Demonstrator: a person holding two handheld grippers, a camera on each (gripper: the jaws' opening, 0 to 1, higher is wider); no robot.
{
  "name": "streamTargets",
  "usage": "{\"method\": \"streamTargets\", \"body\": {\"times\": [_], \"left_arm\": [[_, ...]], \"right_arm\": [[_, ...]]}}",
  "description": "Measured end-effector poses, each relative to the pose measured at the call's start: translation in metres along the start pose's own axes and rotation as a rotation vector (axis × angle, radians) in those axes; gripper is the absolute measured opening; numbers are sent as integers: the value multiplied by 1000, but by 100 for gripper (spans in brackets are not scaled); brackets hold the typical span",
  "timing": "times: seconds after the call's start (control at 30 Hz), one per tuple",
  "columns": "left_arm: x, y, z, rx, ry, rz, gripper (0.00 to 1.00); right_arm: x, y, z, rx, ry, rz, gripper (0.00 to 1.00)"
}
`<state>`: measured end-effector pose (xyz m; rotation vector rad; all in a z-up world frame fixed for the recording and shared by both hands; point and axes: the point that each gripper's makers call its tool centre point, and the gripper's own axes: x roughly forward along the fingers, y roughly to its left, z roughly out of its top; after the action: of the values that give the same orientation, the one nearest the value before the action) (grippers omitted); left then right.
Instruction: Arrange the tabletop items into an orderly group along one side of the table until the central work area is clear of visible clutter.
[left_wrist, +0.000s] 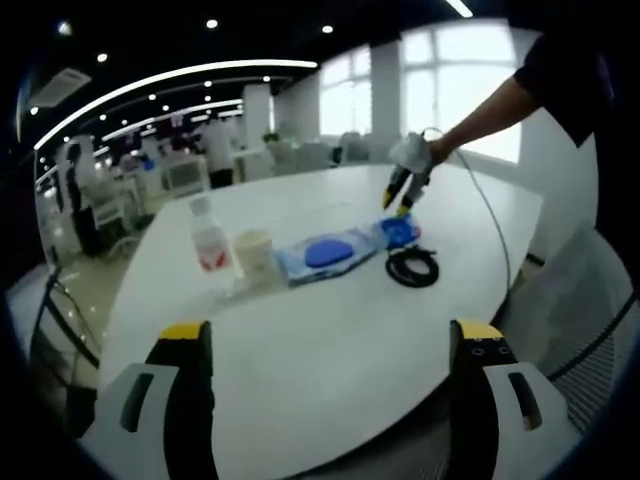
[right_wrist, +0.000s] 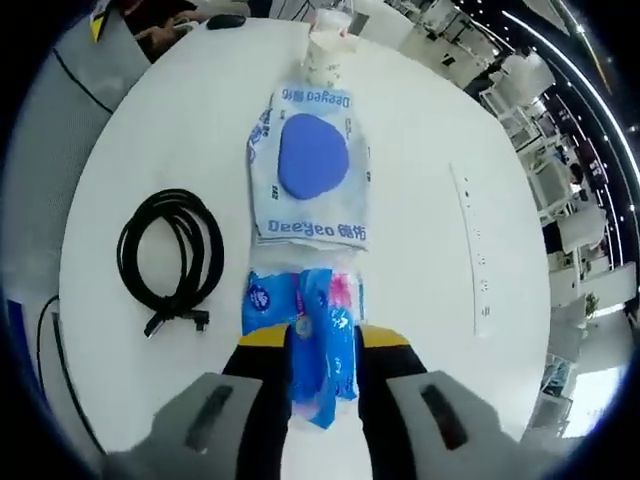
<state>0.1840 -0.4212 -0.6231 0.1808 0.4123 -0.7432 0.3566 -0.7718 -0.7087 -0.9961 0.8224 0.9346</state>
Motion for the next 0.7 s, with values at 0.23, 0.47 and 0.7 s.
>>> {"method": "streamTargets", "body": {"times": [0.23,0.47,0.7], "left_arm": [[0,-2,4,3,-23,-7,98],[0,-6,7,9,-36,-18,100],[-1,-7,8,16,-42,-22,100]], "right_arm": [[-9,13,8,82,-38,-25,39],[-14,32,14,135,-75,-30,46],[-15,52,21,197,-111,-34,50]]}}
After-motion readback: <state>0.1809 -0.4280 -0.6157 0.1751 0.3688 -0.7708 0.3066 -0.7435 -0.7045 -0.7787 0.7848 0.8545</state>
